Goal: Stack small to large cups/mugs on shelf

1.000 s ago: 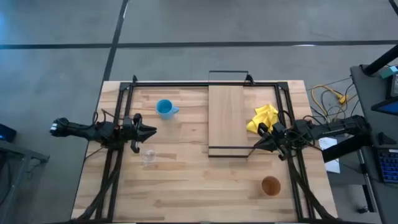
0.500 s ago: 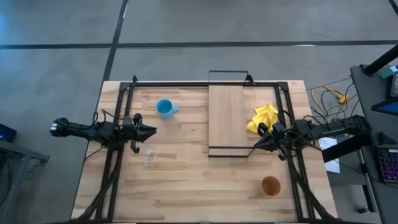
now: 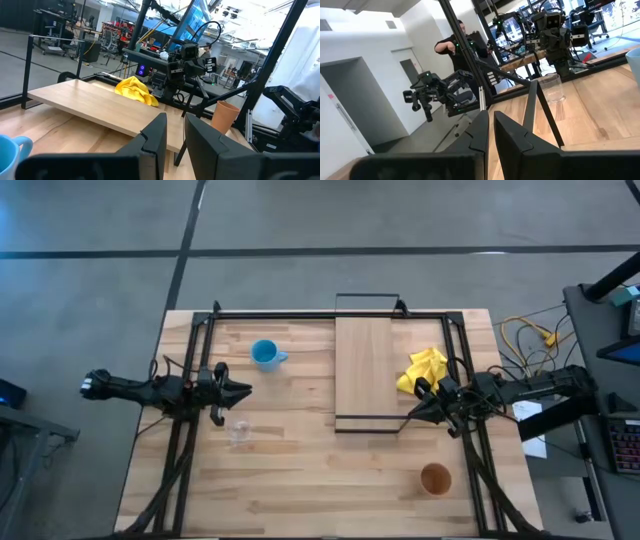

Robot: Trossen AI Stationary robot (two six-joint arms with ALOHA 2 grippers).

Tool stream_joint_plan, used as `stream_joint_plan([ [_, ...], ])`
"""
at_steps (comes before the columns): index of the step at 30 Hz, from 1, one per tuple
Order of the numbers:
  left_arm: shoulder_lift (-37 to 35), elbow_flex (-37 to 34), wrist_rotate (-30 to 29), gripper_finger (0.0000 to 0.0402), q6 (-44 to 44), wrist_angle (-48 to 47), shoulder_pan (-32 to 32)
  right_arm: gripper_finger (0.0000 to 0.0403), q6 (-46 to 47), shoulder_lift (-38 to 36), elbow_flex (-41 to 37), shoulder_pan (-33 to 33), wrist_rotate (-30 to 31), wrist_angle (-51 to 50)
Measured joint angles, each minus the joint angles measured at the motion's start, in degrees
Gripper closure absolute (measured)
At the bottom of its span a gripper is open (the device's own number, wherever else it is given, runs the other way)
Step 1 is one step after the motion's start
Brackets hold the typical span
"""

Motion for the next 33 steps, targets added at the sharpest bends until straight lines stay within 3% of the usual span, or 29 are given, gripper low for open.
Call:
stream_joint_plan([
  [6, 0.0, 0.0, -0.01, 0.0347, 0.01, -0.01, 0.0, 0.038, 0.01, 0.01, -0.01, 0.0, 0.28, 0.13],
  [11, 0.01, 0.0, -0.01, 0.0347, 0.02, 0.01, 0.0, 0.038, 1.56, -0.08, -0.01, -0.04, 10.73, 1.62],
  [22, -0.01, 0.0, -0.09, 0.0347, 0.18, 0.01, 0.02, 0.038, 11.74, 0.23, 0.01, -0.11, 12.21, 1.96],
  [26, 0.0, 0.0, -1.43, 0.0347, 2.29, 0.21, 0.02, 0.038, 16.08, 0.73, 0.01, -0.11, 17.79, 7.36],
  [31, 0.0, 0.0, -1.46, 0.0347, 2.29, 0.27, 0.02, 0.038, 14.12, 2.39, 0.29, -0.11, 22.21, 17.03],
  [33, -0.01, 0.0, -1.47, 0.0347, 2.26, 0.59, 0.0, 0.038, 12.49, 3.53, 2.48, -0.11, 22.32, 16.46],
])
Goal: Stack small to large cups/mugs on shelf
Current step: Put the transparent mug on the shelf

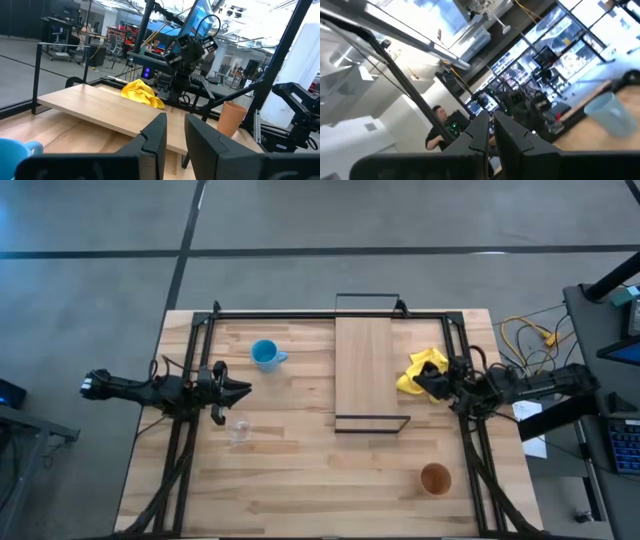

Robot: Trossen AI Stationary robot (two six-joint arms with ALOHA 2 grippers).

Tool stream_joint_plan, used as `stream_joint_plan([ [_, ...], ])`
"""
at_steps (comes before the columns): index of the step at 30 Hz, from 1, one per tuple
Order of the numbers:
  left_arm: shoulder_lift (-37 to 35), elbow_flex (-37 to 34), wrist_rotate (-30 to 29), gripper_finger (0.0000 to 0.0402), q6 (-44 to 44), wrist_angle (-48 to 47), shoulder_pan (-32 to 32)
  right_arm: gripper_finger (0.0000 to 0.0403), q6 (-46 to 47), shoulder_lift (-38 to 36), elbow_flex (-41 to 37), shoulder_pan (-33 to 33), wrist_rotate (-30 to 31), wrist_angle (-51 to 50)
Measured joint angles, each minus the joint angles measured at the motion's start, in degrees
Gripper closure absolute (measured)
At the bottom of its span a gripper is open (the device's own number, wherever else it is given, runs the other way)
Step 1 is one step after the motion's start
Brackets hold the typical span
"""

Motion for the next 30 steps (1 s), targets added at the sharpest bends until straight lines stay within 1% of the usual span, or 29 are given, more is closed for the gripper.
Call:
stream_joint_plan([
  [2, -0.04, 0.05, 0.02, 0.0347, 0.01, 1.07, 0.02, 0.038, -2.5, 1.8, 3.33, 0.0, 0.05, -1.85],
  [5, -0.07, 0.36, 0.02, 0.0347, -0.03, 1.55, 0.02, 0.0375, -8.87, 5.37, 9.98, 0.0, 0.03, -5.64],
  [8, -0.11, 0.93, 0.05, 0.0347, -0.04, 2.9, 0.02, 0.0362, -13.8, 9.32, 18.08, 0.0, 0.03, -12.68],
  [11, -0.12, 1.39, 0.04, 0.0347, -0.07, 4.96, 0.02, 0.0346, -15.74, 13.87, 26.66, 0.0, -0.15, -24.12],
  [16, -0.13, 1.47, 0.06, 0.0347, 0.58, 9.17, 0.02, 0.0311, -15.97, 22.47, 40.17, 0.0, -0.18, -45.11],
  [21, 0.08, 3.42, 0.19, 0.0347, 0.48, 10.18, 0.0, 0.0282, -13.18, 31.69, 51.9, 0.0, -0.24, -64.87],
  [23, 0.71, 5.54, 0.77, 0.0347, 0.52, 8.77, 0.0, 0.0275, -11.98, 35.36, 56.24, 0.0, -0.24, -72.91],
  [25, 1.82, 9.04, 1.85, 0.0347, 0.5, 4.46, -0.02, 0.0272, -10.85, 38.92, 60.49, 0.0, -0.24, -79.86],
  [27, 3.9, 14.4, 2.51, 0.0347, 0.48, -2.1, -0.07, 0.0271, -9.81, 42.31, 64.22, 0.0, -0.25, -85.89],
  [30, 9.19, 24.78, 3.5, 0.0347, 0.45, -16.55, -0.05, 0.0273, -9.62, 46.94, 68.43, 0.0, -0.21, -91.85],
])
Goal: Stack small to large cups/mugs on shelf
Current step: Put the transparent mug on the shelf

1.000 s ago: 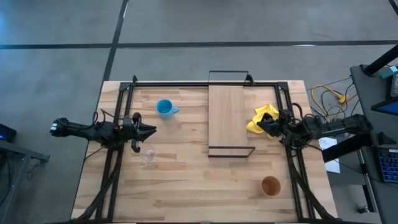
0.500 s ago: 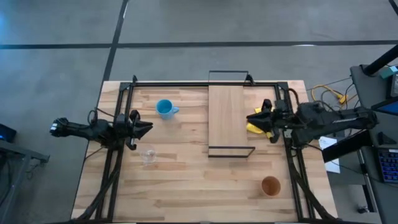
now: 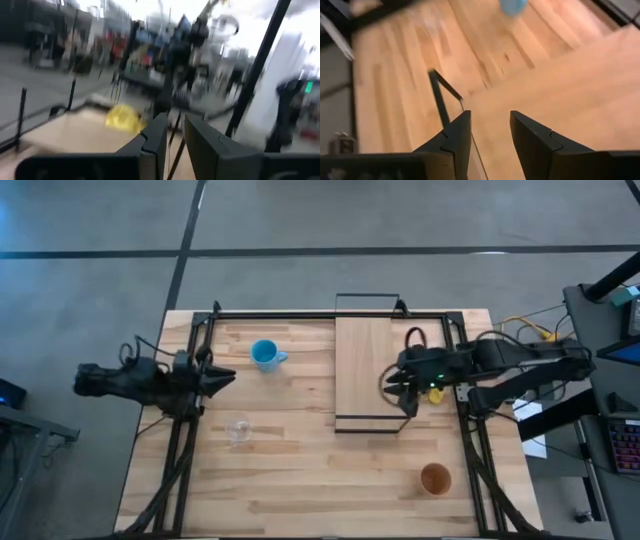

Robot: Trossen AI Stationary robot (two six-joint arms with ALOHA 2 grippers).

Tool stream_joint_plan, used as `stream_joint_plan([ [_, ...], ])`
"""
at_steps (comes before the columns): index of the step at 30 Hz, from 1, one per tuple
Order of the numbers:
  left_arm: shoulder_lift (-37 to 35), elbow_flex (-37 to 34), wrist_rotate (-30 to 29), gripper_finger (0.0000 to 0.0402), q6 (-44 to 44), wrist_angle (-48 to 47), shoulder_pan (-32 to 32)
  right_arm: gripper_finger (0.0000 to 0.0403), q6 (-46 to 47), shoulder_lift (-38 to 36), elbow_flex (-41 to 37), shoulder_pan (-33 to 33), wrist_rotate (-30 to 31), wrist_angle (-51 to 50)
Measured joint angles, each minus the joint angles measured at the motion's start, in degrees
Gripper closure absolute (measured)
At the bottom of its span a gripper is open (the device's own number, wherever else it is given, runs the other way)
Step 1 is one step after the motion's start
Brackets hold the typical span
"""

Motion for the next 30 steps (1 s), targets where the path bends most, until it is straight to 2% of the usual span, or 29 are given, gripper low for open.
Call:
stream_joint_plan([
  [4, 10.33, 16.18, 0.46, 0.0347, -0.03, -23.71, 0.01, 0.0275, -1.12, 4.79, 3.45, 0.0, 0.0, -3.61],
  [7, 18.19, 27.3, 3.21, 0.0347, -0.18, -39.38, 0.01, 0.0274, -1.23, 7.62, 4.6, 0.0, 0.0, -4.78],
  [10, 24.56, 36.51, 7.09, 0.0347, -3.26, -52.42, 0.01, 0.0271, -1.23, 9.64, 5.21, 0.0, 0.0, -4.79],
  [13, 28.75, 42.55, 11.79, 0.0347, -7.28, -61.77, 0.01, 0.0271, -1.21, 11.07, 5.25, 0.0, 0.0, -4.87],
  [15, 30.24, 44.31, 14.8, 0.0347, -9.58, -64.6, 0.01, 0.0272, -1.21, 11.73, 5.18, 0.0, 0.0, -4.75],
  [19, 30.86, 44.03, 16.56, 0.0347, -10.61, -64.98, 0.01, 0.0273, 0.0, 12.49, 4.81, 0.0, 0.0, -4.76],
  [23, 31.39, 41.26, 18.14, 0.0347, -15.19, -65.76, 0.01, 0.0274, 2.82, 12.79, 4.77, 0.02, 0.0, -4.73],
  [27, 33.15, 38.19, 20.41, 0.0347, -15.27, -66.81, 0.03, 0.0278, 4.1, 12.61, 4.64, 0.02, 0.0, -4.71],
  [30, 34.6, 35.6, 19.67, 0.0347, -15.36, -66.68, 0.01, 0.0277, 4.17, 12.52, 4.66, 0.03, 0.0, -4.66],
])
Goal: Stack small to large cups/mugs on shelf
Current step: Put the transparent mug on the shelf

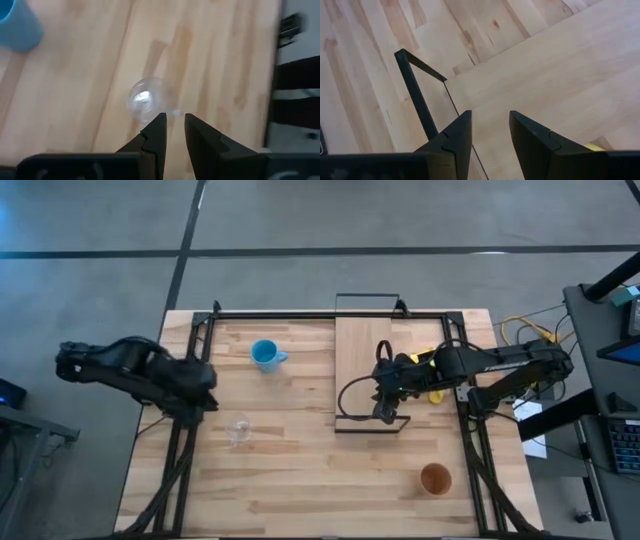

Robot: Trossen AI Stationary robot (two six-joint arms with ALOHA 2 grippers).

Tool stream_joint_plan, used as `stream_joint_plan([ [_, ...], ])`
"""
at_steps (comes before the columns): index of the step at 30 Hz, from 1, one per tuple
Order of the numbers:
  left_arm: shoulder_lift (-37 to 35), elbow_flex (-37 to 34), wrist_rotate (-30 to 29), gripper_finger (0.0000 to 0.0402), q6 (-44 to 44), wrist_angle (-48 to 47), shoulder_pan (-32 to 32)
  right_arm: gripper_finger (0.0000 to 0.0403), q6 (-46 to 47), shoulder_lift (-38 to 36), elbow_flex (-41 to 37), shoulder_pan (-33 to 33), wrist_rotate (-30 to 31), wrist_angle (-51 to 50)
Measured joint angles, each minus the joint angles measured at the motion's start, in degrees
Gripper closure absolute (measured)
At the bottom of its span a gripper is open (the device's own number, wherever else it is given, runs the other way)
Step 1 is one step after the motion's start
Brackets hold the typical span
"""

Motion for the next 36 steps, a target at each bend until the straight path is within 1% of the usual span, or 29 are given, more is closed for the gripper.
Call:
stream_joint_plan([
  [6, 5.75, -3.11, 0.12, 0.0347, -1.18, 0.32, 0.0, 0.0276, -0.02, 0.04, -0.09, 0.01, 0.0, 0.11],
  [17, 19.17, -3.1, 0.13, 0.0347, -0.66, -0.55, 0.07, 0.028, -0.09, 0.04, -0.13, 0.0, 0.0, 0.08],
  [21, 23.58, -3.1, 1.0, 0.0333, -0.68, -2.19, 0.37, 0.0282, -0.31, 0.04, -0.13, 0.02, 0.0, 0.05],
  [26, 28.12, -3.1, 0.77, 0.0312, 3.23, -2.63, 0.6, 0.028, -0.39, 0.04, -0.15, 0.02, 0.0, 0.01],
  [31, 29.76, -3.1, -2.36, 0.0309, 3.61, -2.59, 0.61, 0.0282, -0.94, 0.04, -0.15, 0.02, 0.02, -0.01],
  [36, 28.43, -3.1, -4.68, 0.0309, 3.41, -0.89, 0.68, 0.0281, -1.1, 0.04, -0.15, 0.02, 0.0, -0.03],
])
